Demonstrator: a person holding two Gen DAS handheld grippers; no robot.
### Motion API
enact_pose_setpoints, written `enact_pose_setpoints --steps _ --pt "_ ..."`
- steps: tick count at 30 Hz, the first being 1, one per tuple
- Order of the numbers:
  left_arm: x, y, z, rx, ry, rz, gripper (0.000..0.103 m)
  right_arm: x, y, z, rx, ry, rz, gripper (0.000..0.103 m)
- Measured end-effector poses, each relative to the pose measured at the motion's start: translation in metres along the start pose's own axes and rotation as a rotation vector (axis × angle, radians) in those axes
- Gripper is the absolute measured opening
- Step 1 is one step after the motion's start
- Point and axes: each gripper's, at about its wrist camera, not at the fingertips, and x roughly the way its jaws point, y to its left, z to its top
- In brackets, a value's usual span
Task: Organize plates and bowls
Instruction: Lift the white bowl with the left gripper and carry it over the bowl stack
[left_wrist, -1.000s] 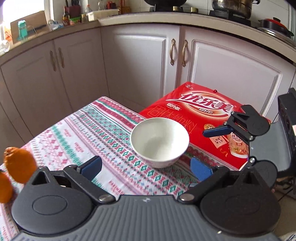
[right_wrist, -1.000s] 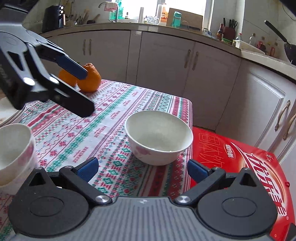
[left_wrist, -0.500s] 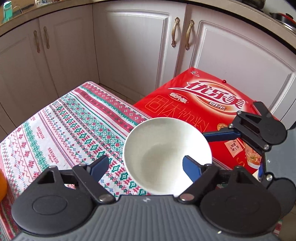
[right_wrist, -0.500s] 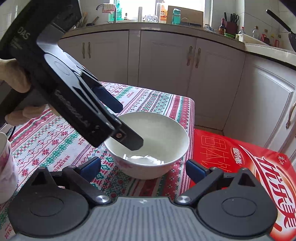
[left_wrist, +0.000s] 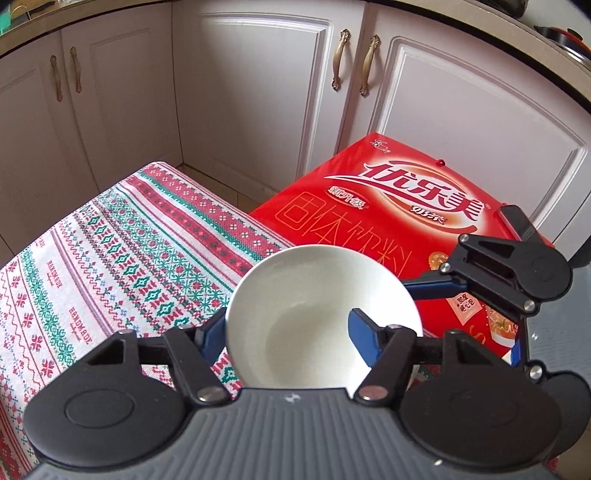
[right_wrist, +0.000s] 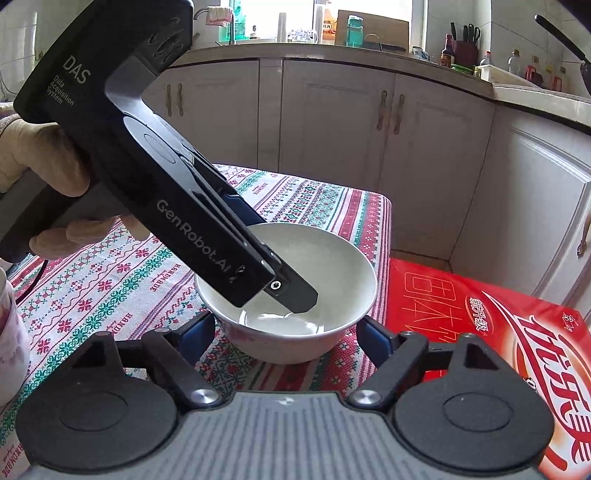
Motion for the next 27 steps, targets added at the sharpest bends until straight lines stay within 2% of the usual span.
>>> enact_pose_setpoints --steps 12,27 --pt "-0.014 -0.007 -0.003 0.009 -0.005 -0.007 0.067 -0.014 0.007 0.002 0.009 0.013 0.005 0.087" --pt "-0.075 -0.029 -0.024 0.010 -0.051 0.004 0.067 -0.064 0.043 0.012 -0.038 -0.002 0.020 0.087"
